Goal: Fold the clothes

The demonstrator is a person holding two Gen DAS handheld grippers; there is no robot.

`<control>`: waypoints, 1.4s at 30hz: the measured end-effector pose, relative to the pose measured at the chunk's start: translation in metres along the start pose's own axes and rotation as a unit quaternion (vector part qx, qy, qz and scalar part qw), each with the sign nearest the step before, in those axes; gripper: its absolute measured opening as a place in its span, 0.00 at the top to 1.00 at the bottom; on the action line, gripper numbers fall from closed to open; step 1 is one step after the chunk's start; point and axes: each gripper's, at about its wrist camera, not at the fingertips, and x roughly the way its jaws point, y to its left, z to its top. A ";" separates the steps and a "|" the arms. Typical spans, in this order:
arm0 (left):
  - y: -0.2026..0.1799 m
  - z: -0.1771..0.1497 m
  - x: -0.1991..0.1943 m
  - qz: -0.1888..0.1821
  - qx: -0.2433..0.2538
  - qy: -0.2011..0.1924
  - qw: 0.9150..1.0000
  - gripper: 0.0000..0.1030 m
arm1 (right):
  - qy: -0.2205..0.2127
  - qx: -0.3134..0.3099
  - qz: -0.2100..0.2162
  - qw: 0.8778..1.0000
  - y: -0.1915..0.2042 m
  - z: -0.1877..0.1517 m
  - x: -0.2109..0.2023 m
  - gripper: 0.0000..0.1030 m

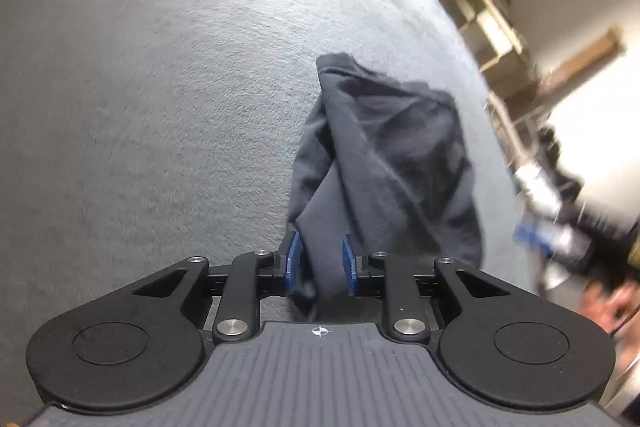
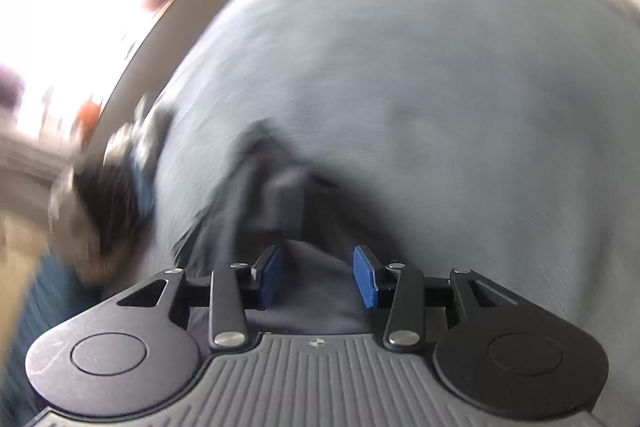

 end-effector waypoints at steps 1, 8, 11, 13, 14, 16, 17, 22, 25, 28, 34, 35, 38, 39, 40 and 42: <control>-0.003 -0.001 0.005 0.007 0.012 0.001 1.000 0.78 | 0.009 -0.047 0.004 0.999 0.026 0.004 0.014 0.58; -0.002 -0.007 0.034 0.036 0.016 0.014 0.999 0.85 | 0.065 -0.338 -0.022 0.939 0.187 -0.029 0.113 0.58; 0.005 -0.007 0.042 0.036 0.005 0.024 0.999 0.88 | 0.083 -0.401 -0.043 0.911 0.222 -0.056 0.141 0.57; 0.007 -0.007 0.045 0.034 0.003 0.027 0.999 0.88 | 0.082 -0.426 -0.079 0.898 0.232 -0.066 0.160 0.57; 0.008 -0.007 0.045 0.032 0.003 0.028 0.999 0.88 | 0.079 -0.434 -0.094 0.893 0.235 -0.071 0.166 0.57; 0.010 -0.007 0.047 0.029 0.003 0.031 0.999 0.88 | 0.075 -0.448 -0.123 0.882 0.240 -0.080 0.179 0.57; 0.010 -0.007 0.048 0.029 0.003 0.032 0.999 0.88 | 0.078 -0.446 -0.130 0.882 0.241 -0.082 0.183 0.57; 0.011 -0.007 0.048 0.021 0.007 0.034 0.999 0.89 | 0.059 -0.442 -0.168 0.879 0.246 -0.087 0.201 0.76; 0.015 -0.007 0.046 0.010 0.001 0.032 0.999 0.89 | 0.036 -0.404 -0.172 0.898 0.238 -0.076 0.199 1.00; 0.017 -0.007 0.045 0.002 -0.002 0.030 1.000 0.89 | -0.008 -0.360 -0.173 0.917 0.235 -0.064 0.180 1.00; 0.022 -0.005 0.043 -0.002 -0.002 0.026 1.000 0.89 | -0.045 -0.323 -0.157 0.932 0.237 -0.054 0.159 0.99; 0.023 -0.005 0.043 -0.003 -0.006 0.026 1.000 0.89 | -0.035 -0.333 -0.159 0.929 0.241 -0.055 0.161 0.98; 0.028 -0.009 0.044 -0.006 -0.023 0.026 0.999 0.89 | -0.009 -0.391 -0.170 0.905 0.257 -0.069 0.174 0.85; 0.030 -0.010 0.044 -0.008 -0.027 0.024 0.999 0.89 | -0.002 -0.410 -0.179 0.894 0.261 -0.077 0.180 0.76; 0.031 -0.011 0.043 -0.010 -0.031 0.023 0.999 0.89 | 0.005 -0.429 -0.186 0.884 0.266 -0.084 0.186 0.60; 0.031 -0.013 0.040 -0.011 -0.030 0.021 0.999 0.89 | 0.026 -0.454 -0.201 0.867 0.267 -0.097 0.202 0.53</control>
